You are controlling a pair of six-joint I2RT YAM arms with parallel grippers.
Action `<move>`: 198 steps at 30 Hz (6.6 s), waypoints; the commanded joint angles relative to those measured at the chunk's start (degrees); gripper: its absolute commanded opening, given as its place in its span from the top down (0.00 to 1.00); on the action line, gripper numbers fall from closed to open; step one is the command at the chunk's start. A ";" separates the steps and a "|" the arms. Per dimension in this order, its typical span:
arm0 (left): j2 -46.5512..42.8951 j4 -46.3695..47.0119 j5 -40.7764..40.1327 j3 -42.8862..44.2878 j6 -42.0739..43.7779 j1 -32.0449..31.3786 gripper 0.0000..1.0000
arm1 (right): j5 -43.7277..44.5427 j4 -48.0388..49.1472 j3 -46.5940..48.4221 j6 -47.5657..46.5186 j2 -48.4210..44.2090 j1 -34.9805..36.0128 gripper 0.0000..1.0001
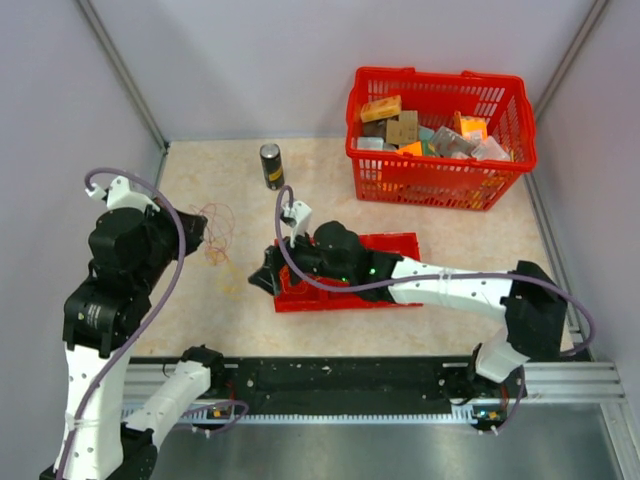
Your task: Untangle the cables
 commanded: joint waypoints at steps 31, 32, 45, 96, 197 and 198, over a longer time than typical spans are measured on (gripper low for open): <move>2.68 -0.19 -9.26 22.71 -0.35 0.23 1.00 | 3.88 12.23 6.39 5.87 16.84 3.87 1.00; 3.73 -0.63 -11.02 26.24 0.70 0.23 1.00 | 3.79 12.84 5.51 6.84 17.29 4.05 1.00; 6.20 2.45 -14.20 32.43 3.62 0.23 1.00 | 2.91 9.51 1.98 6.94 18.61 3.96 1.00; -1.70 40.42 34.93 -20.21 -10.72 -1.26 1.00 | 10.12 -39.00 -15.24 0.96 -47.12 -13.88 0.09; -4.61 -3.19 -11.41 -41.58 -34.01 3.82 0.12 | 8.45 -40.85 -17.79 7.64 -56.27 -13.88 0.14; -4.26 -2.31 -10.00 -41.66 -34.00 5.22 0.13 | 8.54 -40.94 -18.14 7.72 -56.88 -13.88 0.14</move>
